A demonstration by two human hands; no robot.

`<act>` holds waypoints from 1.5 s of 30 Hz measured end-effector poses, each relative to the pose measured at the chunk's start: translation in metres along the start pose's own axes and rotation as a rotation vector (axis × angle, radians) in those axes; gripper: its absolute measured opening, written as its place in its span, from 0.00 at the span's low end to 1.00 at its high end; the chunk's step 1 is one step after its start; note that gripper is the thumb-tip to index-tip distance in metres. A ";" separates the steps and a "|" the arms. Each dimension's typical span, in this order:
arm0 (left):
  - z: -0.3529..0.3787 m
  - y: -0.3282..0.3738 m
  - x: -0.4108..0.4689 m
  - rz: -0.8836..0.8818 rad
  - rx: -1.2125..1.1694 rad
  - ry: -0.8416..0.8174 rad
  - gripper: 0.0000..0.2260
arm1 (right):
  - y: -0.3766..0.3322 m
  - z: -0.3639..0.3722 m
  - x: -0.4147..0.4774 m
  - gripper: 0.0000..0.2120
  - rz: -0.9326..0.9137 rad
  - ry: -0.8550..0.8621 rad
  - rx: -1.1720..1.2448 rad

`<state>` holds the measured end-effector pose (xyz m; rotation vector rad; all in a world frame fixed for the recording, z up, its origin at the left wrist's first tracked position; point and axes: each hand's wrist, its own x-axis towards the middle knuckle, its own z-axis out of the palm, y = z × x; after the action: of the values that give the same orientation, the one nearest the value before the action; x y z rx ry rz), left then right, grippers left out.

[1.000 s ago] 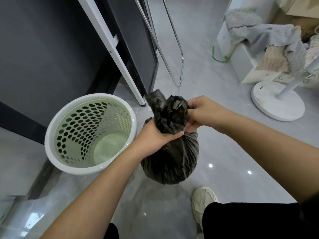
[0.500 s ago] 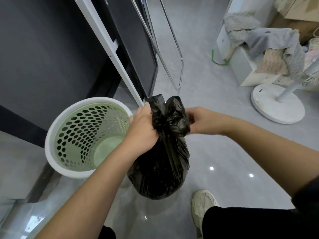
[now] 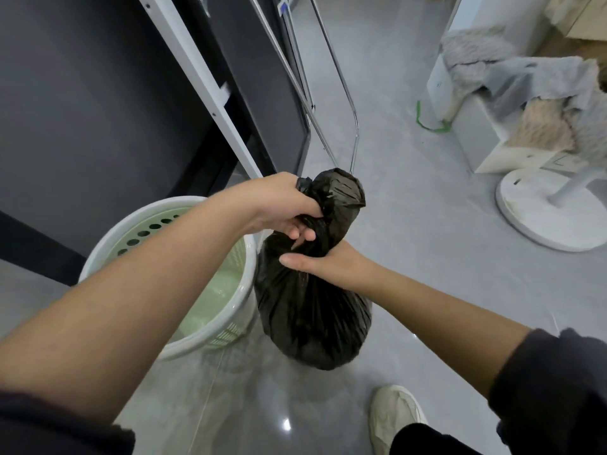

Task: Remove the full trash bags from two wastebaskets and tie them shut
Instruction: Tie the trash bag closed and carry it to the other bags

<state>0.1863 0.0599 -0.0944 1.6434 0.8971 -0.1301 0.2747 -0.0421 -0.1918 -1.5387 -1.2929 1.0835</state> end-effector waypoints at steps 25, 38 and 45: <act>0.010 -0.072 -0.006 0.773 1.410 0.285 0.21 | -0.025 -0.042 -0.010 0.19 0.302 -0.385 -0.141; 0.015 -0.084 -0.004 0.075 0.081 -0.111 0.15 | -0.012 -0.057 -0.018 0.10 -0.331 -0.036 -1.189; 0.023 -0.073 0.000 0.101 0.242 -0.041 0.12 | -0.009 -0.061 -0.014 0.12 -0.460 -0.095 -1.424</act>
<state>0.1499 0.0399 -0.1588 1.9008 0.7891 -0.2082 0.3295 -0.0587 -0.1642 -1.8879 -2.5594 -0.2489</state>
